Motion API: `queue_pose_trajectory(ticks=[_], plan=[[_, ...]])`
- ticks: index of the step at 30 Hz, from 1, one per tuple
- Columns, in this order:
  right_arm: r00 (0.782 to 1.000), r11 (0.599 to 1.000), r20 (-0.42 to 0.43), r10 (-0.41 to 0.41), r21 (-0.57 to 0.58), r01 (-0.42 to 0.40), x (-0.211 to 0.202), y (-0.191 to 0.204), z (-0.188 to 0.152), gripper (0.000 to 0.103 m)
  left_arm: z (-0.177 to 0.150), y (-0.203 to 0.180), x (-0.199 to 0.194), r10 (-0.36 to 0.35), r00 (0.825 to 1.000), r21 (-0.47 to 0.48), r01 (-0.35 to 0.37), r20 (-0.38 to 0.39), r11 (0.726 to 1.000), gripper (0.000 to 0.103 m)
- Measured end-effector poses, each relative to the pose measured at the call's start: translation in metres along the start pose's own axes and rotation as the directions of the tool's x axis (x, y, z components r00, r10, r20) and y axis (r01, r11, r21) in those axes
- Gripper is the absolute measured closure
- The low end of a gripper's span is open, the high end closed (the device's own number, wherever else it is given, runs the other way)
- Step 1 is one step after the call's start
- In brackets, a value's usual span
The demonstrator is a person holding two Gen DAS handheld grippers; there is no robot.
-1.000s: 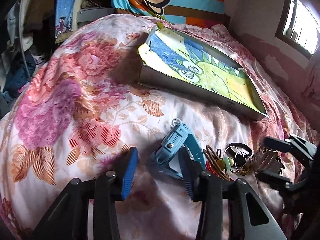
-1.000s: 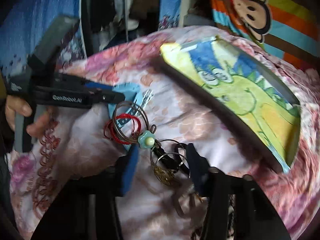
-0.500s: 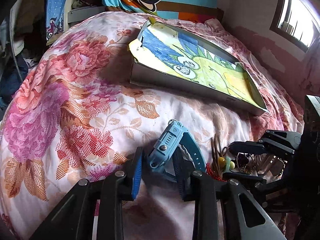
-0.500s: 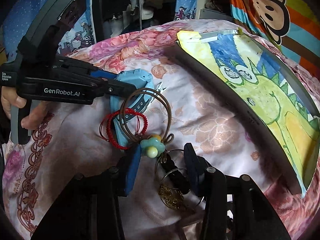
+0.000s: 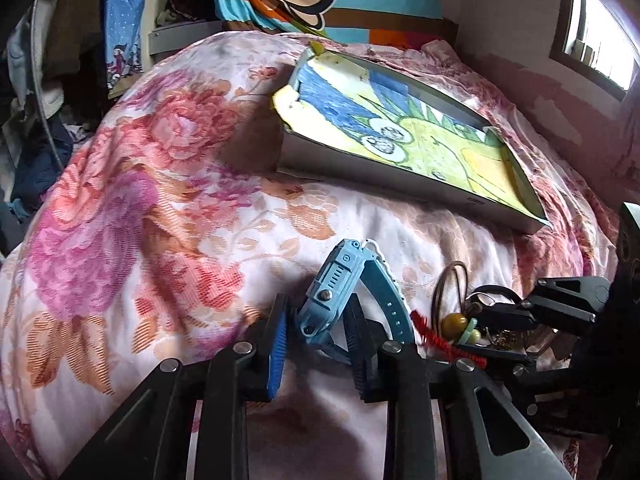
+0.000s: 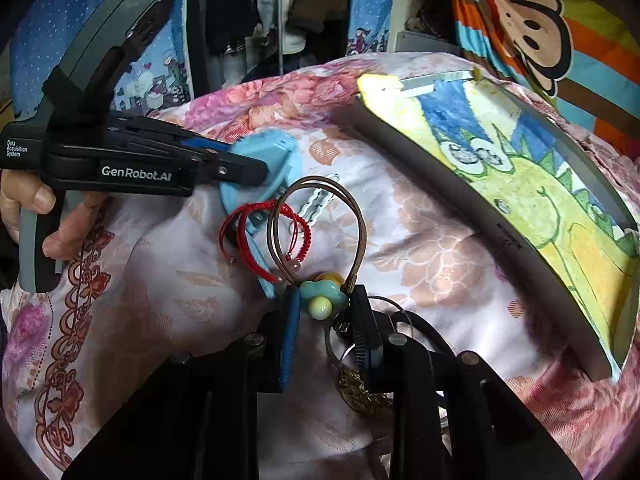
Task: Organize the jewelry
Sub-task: 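Carry the blue watch and ring pendant into the tray and release both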
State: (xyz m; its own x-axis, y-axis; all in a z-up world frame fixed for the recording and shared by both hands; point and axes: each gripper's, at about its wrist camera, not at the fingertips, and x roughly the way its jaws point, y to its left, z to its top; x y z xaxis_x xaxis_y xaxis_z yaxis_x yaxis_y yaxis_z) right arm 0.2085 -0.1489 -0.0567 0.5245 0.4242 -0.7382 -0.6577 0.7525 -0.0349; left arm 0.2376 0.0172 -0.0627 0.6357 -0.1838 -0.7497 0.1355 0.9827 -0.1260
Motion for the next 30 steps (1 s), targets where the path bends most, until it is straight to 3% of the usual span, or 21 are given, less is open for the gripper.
queue_pose_trajectory(ticks=[6, 21, 30], plan=[[0.998, 0.999, 0.048, -0.044, 0.027, 0.043, -0.011, -0.005, -0.001, 0.081, 0.000, 0.005, -0.018, 0.087, 0.995, 0.015, -0.088, 0.038, 0.996, 0.079], [0.977, 0.981, 0.137, -0.164, 0.130, 0.146, -0.039, -0.033, 0.007, 0.081, 0.009, 0.013, -0.067, -0.010, 0.981, -0.039, 0.018, 0.192, 0.999, 0.079], [0.934, 0.921, 0.173, -0.313, 0.294, 0.254, -0.056, -0.085, 0.019, 0.080, 0.049, -0.006, -0.045, -0.008, 0.946, -0.118, 0.049, 0.324, 0.992, 0.079]])
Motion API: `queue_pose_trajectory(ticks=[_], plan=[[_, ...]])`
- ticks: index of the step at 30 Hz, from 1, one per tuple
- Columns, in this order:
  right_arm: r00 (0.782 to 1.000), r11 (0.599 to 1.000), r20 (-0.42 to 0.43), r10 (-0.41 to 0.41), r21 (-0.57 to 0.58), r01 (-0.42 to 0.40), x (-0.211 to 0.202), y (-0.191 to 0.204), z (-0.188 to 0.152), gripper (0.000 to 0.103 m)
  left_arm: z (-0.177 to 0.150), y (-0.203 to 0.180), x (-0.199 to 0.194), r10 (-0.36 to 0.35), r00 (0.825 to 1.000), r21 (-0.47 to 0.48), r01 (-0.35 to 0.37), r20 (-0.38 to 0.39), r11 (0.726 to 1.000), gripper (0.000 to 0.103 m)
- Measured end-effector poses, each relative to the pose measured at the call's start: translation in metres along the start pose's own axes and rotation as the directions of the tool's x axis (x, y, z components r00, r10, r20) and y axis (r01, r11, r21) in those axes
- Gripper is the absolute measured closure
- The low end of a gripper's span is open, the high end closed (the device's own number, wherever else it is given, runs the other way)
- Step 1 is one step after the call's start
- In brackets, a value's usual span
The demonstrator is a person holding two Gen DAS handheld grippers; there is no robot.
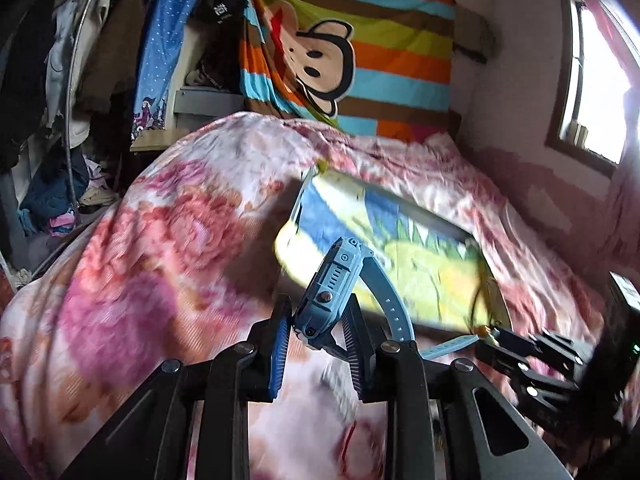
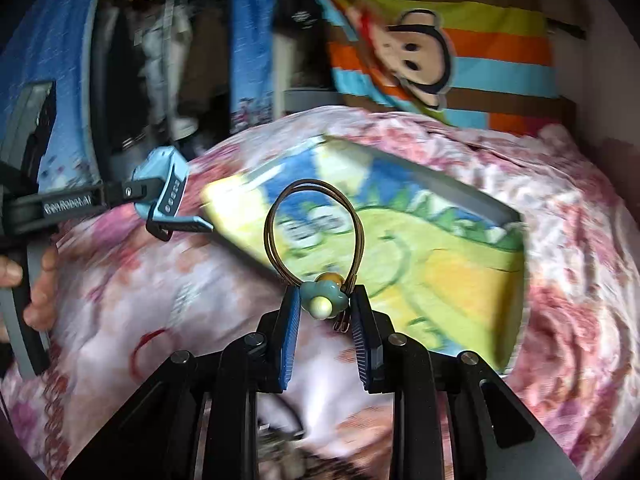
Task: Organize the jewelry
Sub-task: 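Carry the blue watch and ring pendant into the tray and release both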
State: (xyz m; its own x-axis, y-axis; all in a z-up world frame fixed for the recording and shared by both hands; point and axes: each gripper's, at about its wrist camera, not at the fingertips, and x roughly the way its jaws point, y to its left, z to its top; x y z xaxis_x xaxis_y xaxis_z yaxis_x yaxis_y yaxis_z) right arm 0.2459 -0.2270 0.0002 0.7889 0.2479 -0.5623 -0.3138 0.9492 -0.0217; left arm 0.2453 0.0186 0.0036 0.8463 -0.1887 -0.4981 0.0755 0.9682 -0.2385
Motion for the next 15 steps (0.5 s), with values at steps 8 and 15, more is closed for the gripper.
queue_pose_trajectory(ticks=[8, 15], plan=[[0.994, 0.981, -0.082, -0.076, 0.173, 0.090, 0.030, -0.054, -0.006, 0.080, 0.021, -0.028, 0.071, 0.054, 0.996, 0.035, -0.052, -0.078, 0.998, 0.079], [0.986, 0.974, -0.147, -0.085, 0.195, 0.113, 0.058, -0.064, -0.019, 0.080, 0.012, -0.043, 0.114, 0.089, 0.986, 0.067, -0.080, -0.142, 0.994, 0.079]])
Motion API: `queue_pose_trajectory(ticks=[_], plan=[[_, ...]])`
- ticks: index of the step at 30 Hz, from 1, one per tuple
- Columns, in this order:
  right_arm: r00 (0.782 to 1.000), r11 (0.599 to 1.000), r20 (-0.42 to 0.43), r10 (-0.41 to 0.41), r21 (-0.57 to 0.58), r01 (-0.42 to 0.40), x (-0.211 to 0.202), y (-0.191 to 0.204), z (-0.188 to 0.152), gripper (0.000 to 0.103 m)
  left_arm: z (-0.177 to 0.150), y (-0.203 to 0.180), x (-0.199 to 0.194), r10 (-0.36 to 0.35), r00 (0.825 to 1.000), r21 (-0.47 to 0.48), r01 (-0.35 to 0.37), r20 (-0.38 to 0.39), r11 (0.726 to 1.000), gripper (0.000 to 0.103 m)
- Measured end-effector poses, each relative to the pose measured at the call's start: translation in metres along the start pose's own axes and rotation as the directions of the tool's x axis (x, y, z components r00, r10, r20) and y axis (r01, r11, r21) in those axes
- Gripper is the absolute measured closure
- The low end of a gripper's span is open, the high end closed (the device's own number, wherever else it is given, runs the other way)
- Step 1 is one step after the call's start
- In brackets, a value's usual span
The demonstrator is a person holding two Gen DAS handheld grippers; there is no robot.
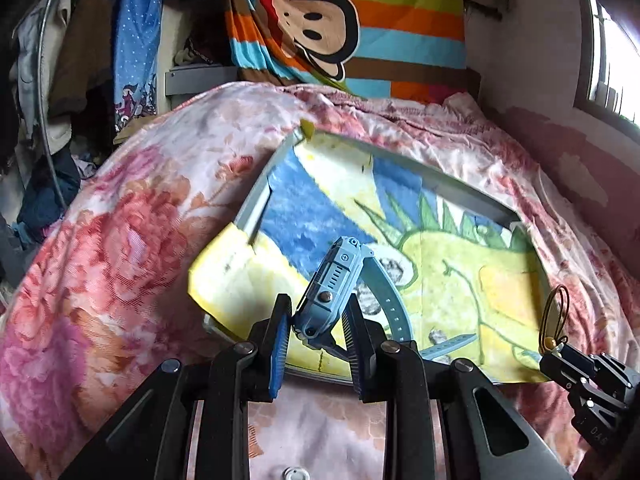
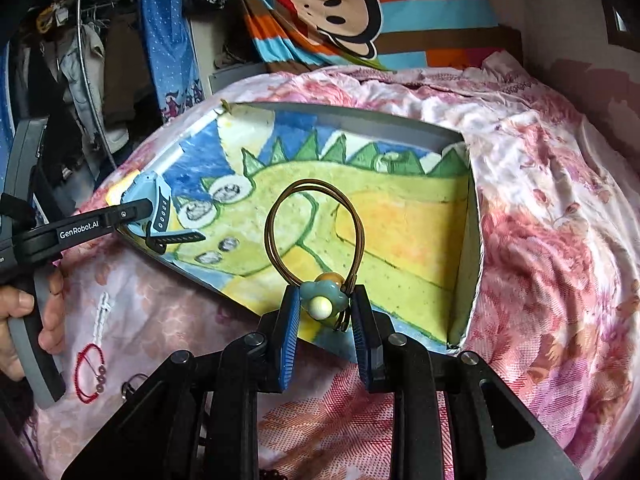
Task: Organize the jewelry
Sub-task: 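Carry the blue watch and ring pendant into the tray and release both, then move both tools back over the remaining jewelry pile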
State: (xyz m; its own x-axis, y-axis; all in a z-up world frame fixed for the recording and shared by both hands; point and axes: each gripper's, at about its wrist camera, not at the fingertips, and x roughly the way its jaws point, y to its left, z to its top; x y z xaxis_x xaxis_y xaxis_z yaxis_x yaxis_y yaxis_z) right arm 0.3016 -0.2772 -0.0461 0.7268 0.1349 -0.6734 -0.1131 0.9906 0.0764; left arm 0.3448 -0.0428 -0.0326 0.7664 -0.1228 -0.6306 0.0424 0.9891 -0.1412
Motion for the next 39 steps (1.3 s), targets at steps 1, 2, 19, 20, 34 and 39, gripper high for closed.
queue_pose_trajectory(ticks=[1, 2, 19, 20, 34, 39], plan=[[1.000, 1.000, -0.001, -0.002, 0.001, 0.002, 0.001, 0.000, -0.002, 0.080, -0.002, 0.000, 0.002, -0.004, 1.000, -0.005, 0.004, -0.011, 1.000, 0.079], [1.000, 1.000, 0.002, -0.002, 0.005, 0.002, -0.001, 0.000, -0.005, 0.080, -0.004, 0.001, 0.007, -0.006, 0.999, -0.007, 0.006, -0.032, 1.000, 0.079], [0.997, 0.999, 0.066, -0.038, 0.005, 0.038, -0.055, -0.004, -0.013, 0.025, -0.008, 0.003, -0.045, -0.057, 0.998, -0.057, 0.059, 0.032, 0.997, 0.024], [0.996, 0.999, 0.086, -0.034, 0.005, 0.034, -0.065, -0.003, -0.015, 0.022, -0.011, 0.004, -0.055, -0.061, 0.997, -0.067, 0.064, 0.038, 0.996, 0.018], [0.948, 0.994, 0.318, 0.002, -0.102, 0.033, -0.185, 0.038, -0.059, 0.002, -0.078, 0.020, -0.170, -0.035, 0.976, -0.047, 0.046, 0.215, 0.998, 0.000], [0.939, 0.995, 0.343, -0.004, -0.095, 0.039, -0.217, 0.049, -0.085, 0.002, -0.097, 0.024, -0.204, -0.041, 0.966, -0.014, 0.046, 0.256, 0.999, 0.000]])
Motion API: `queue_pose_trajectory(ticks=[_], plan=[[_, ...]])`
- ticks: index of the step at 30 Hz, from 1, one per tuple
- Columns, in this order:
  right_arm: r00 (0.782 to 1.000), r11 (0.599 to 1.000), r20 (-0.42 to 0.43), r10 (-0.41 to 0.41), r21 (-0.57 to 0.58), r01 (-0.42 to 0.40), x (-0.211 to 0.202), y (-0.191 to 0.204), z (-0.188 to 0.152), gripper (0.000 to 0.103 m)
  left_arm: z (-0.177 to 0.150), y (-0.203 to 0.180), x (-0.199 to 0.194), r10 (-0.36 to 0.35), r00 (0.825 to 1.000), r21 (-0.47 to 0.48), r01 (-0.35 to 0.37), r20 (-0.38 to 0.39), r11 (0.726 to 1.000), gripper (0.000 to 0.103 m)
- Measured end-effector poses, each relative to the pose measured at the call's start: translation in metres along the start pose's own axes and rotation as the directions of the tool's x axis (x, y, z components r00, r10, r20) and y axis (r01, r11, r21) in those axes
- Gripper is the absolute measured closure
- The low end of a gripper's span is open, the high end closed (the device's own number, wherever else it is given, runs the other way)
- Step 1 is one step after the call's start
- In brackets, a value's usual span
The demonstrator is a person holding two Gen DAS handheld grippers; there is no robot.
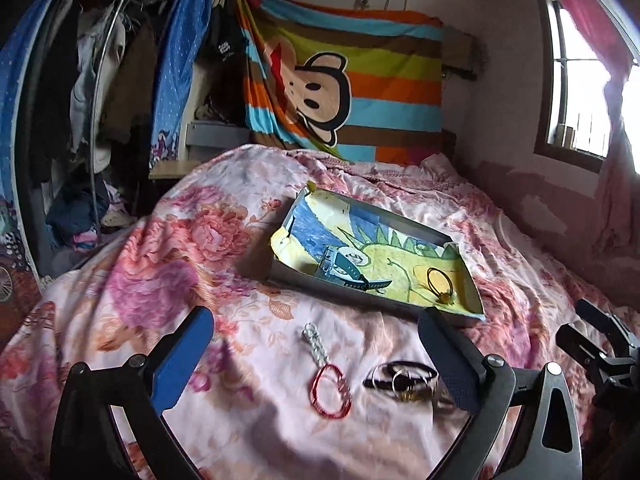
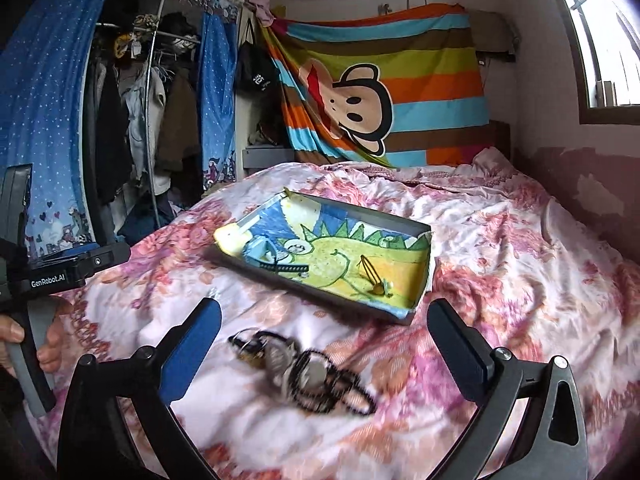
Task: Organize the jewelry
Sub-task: 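Move both tools back over the remaining jewelry pile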
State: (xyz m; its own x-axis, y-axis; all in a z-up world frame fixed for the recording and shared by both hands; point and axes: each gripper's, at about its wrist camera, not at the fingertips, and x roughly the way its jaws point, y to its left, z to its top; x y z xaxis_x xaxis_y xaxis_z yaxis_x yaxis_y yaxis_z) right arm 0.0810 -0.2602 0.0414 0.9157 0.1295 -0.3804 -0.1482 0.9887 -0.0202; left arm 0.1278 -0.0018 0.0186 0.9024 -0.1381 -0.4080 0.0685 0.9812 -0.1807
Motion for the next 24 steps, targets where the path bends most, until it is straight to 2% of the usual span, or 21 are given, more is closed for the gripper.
queue_pose_trajectory(ticks=[4, 11, 16, 21, 24], plan=[[1.000, 1.000, -0.011, -0.004, 0.010, 0.004, -0.024, 0.004, -0.013, 0.002, -0.014, 0.006, -0.023, -0.008, 1.000, 0.015, 0.008, -0.001, 1.000, 0.000], [0.996, 0.999, -0.081, -0.039, 0.008, 0.040, -0.048, 0.005, -0.037, 0.002, -0.037, 0.006, -0.043, -0.031, 0.998, 0.027, 0.033, -0.055, 0.999, 0.000], [0.977, 0.995, -0.198, -0.081, 0.037, 0.090, -0.038, -0.009, -0.049, 0.002, -0.052, -0.002, -0.049, -0.042, 0.994, 0.064, 0.049, -0.102, 0.997, 0.000], [0.954, 0.992, -0.298, -0.043, 0.101, 0.077, -0.017, -0.028, -0.054, 0.002, -0.058, -0.006, -0.037, -0.037, 0.986, 0.103, 0.054, -0.162, 0.993, 0.000], [0.938, 0.992, -0.345, -0.017, 0.108, 0.058, -0.001, -0.035, -0.056, 0.002, -0.059, -0.005, -0.021, -0.044, 0.974, 0.095, 0.067, -0.222, 0.993, 0.000]])
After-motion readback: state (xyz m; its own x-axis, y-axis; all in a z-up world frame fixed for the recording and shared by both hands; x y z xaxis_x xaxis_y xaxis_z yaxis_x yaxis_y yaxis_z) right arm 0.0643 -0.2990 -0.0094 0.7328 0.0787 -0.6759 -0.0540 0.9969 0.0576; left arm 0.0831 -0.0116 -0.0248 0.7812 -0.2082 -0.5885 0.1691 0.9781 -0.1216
